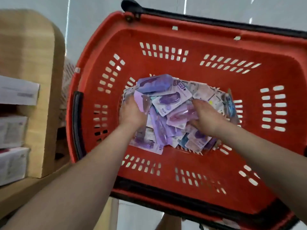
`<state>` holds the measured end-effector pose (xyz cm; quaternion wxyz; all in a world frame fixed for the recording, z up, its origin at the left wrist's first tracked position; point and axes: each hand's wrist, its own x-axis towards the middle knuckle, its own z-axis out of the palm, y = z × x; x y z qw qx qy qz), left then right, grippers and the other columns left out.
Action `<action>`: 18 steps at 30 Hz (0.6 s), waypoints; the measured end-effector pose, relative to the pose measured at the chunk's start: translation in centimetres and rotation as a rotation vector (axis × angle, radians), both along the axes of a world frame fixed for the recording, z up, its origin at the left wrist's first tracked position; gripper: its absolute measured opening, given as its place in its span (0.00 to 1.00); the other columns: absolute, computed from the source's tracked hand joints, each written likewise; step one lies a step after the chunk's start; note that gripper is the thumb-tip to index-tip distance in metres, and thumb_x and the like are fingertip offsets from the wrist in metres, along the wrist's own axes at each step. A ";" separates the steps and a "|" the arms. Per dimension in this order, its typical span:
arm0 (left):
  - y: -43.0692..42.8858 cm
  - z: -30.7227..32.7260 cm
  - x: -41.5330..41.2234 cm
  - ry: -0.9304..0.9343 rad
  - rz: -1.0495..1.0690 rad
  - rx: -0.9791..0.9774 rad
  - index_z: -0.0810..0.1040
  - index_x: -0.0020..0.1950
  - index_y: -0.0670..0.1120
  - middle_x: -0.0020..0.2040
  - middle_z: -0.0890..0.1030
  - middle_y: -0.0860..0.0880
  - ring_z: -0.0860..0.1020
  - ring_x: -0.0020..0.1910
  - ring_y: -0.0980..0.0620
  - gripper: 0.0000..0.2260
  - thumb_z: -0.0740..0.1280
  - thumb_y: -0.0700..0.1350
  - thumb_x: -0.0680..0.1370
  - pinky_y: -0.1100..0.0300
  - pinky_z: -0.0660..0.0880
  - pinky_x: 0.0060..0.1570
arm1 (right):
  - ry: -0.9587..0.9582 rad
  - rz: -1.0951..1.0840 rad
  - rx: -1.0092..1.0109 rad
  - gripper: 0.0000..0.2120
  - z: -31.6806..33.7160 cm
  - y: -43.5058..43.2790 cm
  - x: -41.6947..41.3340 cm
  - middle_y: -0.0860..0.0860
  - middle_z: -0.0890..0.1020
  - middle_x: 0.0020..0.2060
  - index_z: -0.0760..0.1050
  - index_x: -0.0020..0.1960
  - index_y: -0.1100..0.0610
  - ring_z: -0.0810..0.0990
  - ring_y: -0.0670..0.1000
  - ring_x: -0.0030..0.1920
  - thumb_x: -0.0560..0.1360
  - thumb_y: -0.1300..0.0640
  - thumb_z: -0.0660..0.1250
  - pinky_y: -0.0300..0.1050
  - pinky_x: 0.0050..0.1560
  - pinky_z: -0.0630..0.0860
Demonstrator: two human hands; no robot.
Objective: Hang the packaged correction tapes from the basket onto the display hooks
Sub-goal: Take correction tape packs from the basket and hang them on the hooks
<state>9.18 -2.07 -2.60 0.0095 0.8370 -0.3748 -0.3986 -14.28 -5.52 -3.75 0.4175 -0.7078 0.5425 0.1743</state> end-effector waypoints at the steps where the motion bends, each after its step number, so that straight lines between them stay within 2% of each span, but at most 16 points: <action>1: -0.1 -1.2 0.3 0.001 0.021 0.003 0.59 0.77 0.43 0.70 0.71 0.41 0.71 0.69 0.39 0.32 0.70 0.39 0.75 0.51 0.69 0.64 | 0.051 0.066 -0.012 0.33 -1.4 -0.2 0.3 0.57 0.65 0.74 0.56 0.77 0.59 0.62 0.57 0.75 0.77 0.57 0.66 0.57 0.70 0.64; 3: 0.0 -3.1 0.9 -0.026 -0.005 -0.005 0.63 0.74 0.43 0.68 0.73 0.40 0.73 0.65 0.38 0.32 0.73 0.41 0.74 0.51 0.72 0.59 | 0.177 0.133 -0.043 0.33 -3.1 -0.3 0.8 0.54 0.66 0.74 0.55 0.76 0.55 0.59 0.55 0.75 0.76 0.56 0.66 0.66 0.69 0.61; 4: 0.0 -3.6 1.3 -0.045 -0.020 -0.024 0.65 0.73 0.44 0.66 0.75 0.41 0.74 0.64 0.39 0.33 0.75 0.42 0.72 0.51 0.73 0.58 | 0.203 0.131 -0.087 0.30 -3.6 -0.2 1.0 0.54 0.70 0.70 0.58 0.73 0.55 0.62 0.56 0.73 0.75 0.56 0.66 0.67 0.68 0.61; 6: -0.1 -3.6 1.9 -0.060 -0.025 -0.054 0.67 0.73 0.47 0.64 0.78 0.44 0.77 0.61 0.40 0.33 0.76 0.42 0.71 0.53 0.73 0.56 | 0.204 0.094 -0.162 0.24 -3.8 0.0 1.1 0.55 0.76 0.61 0.61 0.68 0.54 0.71 0.58 0.65 0.75 0.55 0.66 0.63 0.64 0.64; 7: -0.2 -3.3 2.1 -0.058 -0.025 -0.057 0.69 0.72 0.48 0.62 0.80 0.45 0.78 0.60 0.41 0.31 0.76 0.42 0.71 0.53 0.74 0.55 | 0.191 0.077 -0.148 0.25 -3.6 0.0 1.0 0.56 0.77 0.60 0.62 0.68 0.54 0.74 0.59 0.62 0.75 0.55 0.66 0.60 0.62 0.67; 9: -0.2 -2.2 2.3 -0.009 0.016 -0.080 0.74 0.68 0.47 0.57 0.82 0.46 0.81 0.55 0.43 0.25 0.76 0.42 0.72 0.52 0.77 0.55 | 0.152 0.030 -0.057 0.31 -2.4 -0.1 0.6 0.58 0.77 0.62 0.62 0.71 0.55 0.78 0.62 0.58 0.73 0.53 0.71 0.55 0.55 0.74; 11: -0.4 -0.1 1.5 0.158 0.197 -0.133 0.78 0.60 0.46 0.51 0.84 0.49 0.83 0.49 0.49 0.17 0.76 0.41 0.73 0.53 0.80 0.52 | 0.130 -0.093 0.073 0.35 -0.8 -0.4 -0.2 0.59 0.79 0.61 0.66 0.72 0.56 0.79 0.62 0.58 0.71 0.49 0.77 0.51 0.52 0.75; 14: -0.9 3.0 -1.7 0.528 0.426 -0.094 0.78 0.52 0.48 0.46 0.85 0.49 0.85 0.44 0.51 0.09 0.75 0.43 0.74 0.56 0.83 0.42 | -0.095 -0.499 0.222 0.28 1.9 0.0 -1.2 0.55 0.82 0.54 0.72 0.65 0.54 0.82 0.58 0.51 0.70 0.49 0.78 0.53 0.51 0.80; 16: -0.4 3.3 -5.0 0.665 0.452 -0.032 0.78 0.53 0.48 0.47 0.86 0.47 0.85 0.45 0.47 0.12 0.76 0.45 0.73 0.48 0.83 0.45 | -0.315 -0.748 0.295 0.21 2.9 0.9 -1.0 0.53 0.84 0.51 0.72 0.62 0.52 0.85 0.55 0.47 0.73 0.53 0.75 0.55 0.50 0.82; 18: 0.3 2.7 -7.9 0.688 0.446 -0.014 0.78 0.54 0.48 0.48 0.86 0.46 0.85 0.46 0.45 0.20 0.80 0.50 0.66 0.42 0.82 0.47 | -0.538 -1.004 0.466 0.15 3.2 1.9 -0.4 0.56 0.86 0.50 0.73 0.62 0.54 0.85 0.58 0.49 0.77 0.60 0.70 0.57 0.53 0.82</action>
